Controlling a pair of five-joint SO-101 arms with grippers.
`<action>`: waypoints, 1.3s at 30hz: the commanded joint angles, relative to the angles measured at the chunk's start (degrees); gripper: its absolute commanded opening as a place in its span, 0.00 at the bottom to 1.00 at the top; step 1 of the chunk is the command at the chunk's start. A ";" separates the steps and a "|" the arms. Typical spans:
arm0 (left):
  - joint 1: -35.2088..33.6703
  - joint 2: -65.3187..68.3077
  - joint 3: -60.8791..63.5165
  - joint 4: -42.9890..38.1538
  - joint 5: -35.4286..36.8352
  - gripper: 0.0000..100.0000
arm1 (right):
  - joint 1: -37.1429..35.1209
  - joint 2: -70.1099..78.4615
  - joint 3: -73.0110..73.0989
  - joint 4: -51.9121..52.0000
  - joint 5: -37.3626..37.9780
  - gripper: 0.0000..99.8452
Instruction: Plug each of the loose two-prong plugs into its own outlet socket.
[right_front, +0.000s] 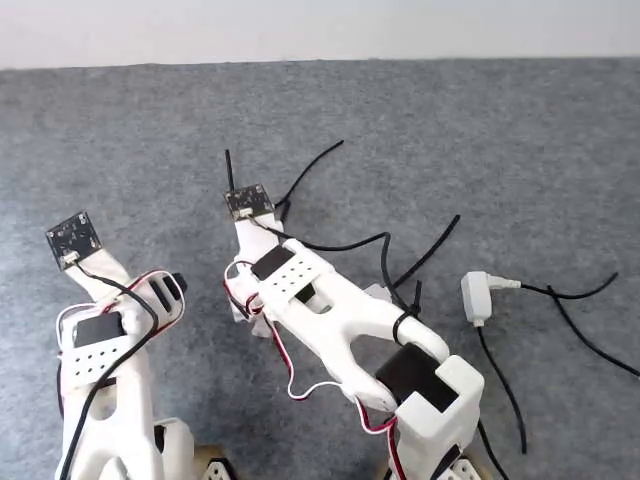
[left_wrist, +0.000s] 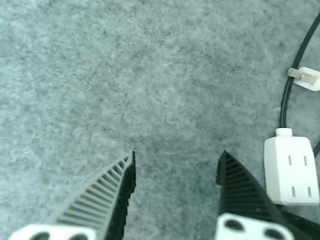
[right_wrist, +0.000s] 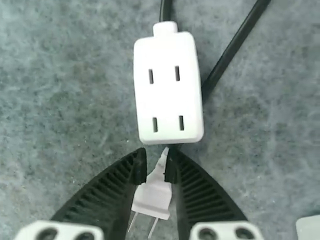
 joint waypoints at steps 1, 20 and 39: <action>-0.18 -1.41 -1.27 -1.14 -0.62 0.25 | -0.13 -0.57 -2.20 1.80 -0.26 0.08; -0.09 -1.41 -1.19 -1.14 -0.70 0.25 | 0.31 -6.20 -0.53 2.86 2.20 0.08; 0.00 -1.41 0.57 -4.04 -0.70 0.25 | 1.80 0.13 -2.64 0.92 2.20 0.08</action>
